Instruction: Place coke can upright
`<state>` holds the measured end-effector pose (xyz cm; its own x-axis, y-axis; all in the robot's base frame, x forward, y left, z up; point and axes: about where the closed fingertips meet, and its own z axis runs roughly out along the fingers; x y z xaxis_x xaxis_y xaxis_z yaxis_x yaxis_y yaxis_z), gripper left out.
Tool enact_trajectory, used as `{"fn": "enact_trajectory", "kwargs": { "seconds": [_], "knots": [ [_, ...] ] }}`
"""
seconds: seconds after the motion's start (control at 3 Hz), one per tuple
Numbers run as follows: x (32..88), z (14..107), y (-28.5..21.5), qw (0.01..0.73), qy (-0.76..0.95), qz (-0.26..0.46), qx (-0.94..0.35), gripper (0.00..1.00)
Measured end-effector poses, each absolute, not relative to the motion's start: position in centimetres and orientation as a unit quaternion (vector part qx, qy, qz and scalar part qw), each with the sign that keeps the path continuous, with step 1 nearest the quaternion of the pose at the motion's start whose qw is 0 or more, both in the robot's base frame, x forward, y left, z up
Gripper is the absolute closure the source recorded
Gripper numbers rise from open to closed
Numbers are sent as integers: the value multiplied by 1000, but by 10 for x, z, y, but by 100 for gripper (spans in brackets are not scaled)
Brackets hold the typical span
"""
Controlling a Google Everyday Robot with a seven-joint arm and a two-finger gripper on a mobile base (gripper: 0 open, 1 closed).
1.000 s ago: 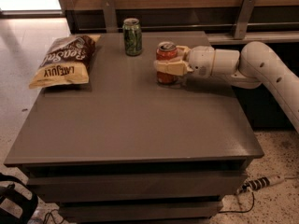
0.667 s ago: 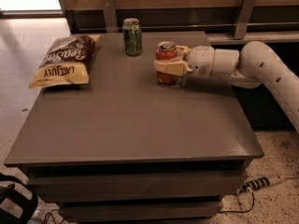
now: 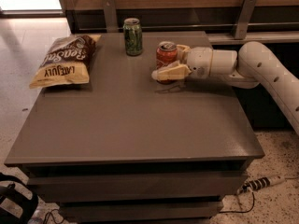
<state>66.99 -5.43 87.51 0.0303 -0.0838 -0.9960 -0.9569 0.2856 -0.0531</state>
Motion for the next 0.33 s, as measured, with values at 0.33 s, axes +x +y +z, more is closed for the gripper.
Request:
{"fn": "enact_trajectory", "kwargs": {
  "seconds": [0.33],
  "knots": [
    [670, 875, -54, 558, 576, 391, -452, 0]
  ]
}}
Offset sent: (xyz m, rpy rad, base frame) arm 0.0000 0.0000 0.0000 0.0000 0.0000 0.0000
